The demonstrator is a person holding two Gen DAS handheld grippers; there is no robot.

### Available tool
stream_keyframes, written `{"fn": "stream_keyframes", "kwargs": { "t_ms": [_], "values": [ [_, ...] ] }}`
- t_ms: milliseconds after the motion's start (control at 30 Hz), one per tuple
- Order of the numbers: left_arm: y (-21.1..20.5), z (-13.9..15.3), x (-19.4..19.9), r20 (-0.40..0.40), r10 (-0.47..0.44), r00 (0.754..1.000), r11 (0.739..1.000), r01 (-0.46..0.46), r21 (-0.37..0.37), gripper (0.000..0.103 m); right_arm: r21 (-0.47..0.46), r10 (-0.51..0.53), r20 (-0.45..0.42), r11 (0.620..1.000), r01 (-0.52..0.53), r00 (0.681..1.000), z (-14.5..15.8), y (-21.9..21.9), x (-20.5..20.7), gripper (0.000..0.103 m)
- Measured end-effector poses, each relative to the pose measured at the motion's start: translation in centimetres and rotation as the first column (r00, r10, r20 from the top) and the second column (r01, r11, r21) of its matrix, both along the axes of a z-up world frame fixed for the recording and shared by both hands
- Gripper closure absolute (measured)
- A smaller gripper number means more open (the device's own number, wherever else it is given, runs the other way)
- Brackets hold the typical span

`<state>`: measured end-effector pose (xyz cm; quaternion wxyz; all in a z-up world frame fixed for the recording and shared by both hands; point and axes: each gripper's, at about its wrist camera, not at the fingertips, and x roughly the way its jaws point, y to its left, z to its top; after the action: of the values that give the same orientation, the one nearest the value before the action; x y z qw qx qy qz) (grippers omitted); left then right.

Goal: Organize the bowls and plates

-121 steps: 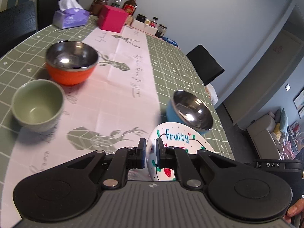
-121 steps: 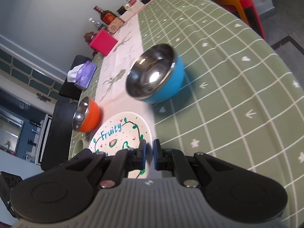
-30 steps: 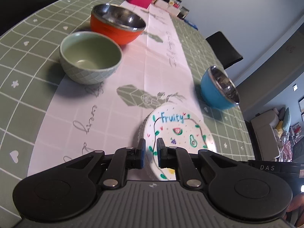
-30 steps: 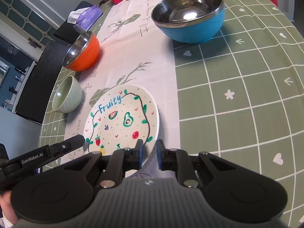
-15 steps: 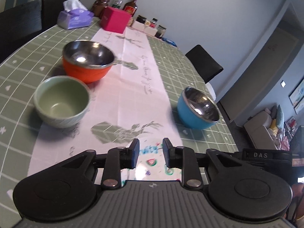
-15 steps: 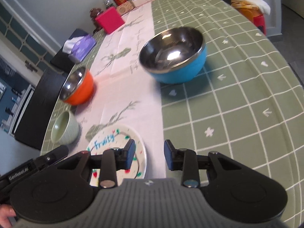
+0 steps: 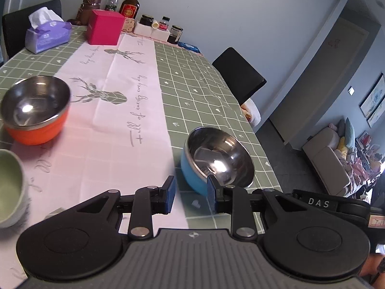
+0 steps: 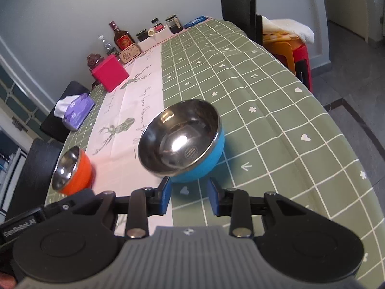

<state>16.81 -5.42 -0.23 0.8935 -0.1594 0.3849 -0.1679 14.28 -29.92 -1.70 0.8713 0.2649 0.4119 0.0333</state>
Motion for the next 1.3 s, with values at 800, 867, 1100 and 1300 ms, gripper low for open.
{"fn": "stream_keyframes", "kwargs": {
  "t_ms": [800,867,1100,1300],
  "values": [
    [-5.4,-4.4,7.7,-0.08,0.039,0.996,0.99,-0.027,0.142,0.079,0.059,-0.079,-0.09,0.995,0.085,0.993,-2.8,-2.2,5.1,0.085],
    [-5.6,-4.3,7.5,-0.083,0.04,0.996,0.987,-0.026,0.159,0.085,0.059,-0.079,-0.089,0.995,0.084,0.993,-2.8,-2.1,5.1,0.086],
    [-5.9,-3.0,6.2,-0.062,0.033,0.998,0.981,-0.021,0.192,0.086,0.034,-0.072,-0.09,0.997,0.076,0.993,-2.2,-2.0,4.6,0.089],
    [-5.8,-1.2,3.9,-0.062,0.035,0.997,0.982,-0.023,0.187,0.086,0.03,-0.05,-0.109,0.998,0.053,0.993,-0.9,-2.1,2.7,0.09]
  ]
}}
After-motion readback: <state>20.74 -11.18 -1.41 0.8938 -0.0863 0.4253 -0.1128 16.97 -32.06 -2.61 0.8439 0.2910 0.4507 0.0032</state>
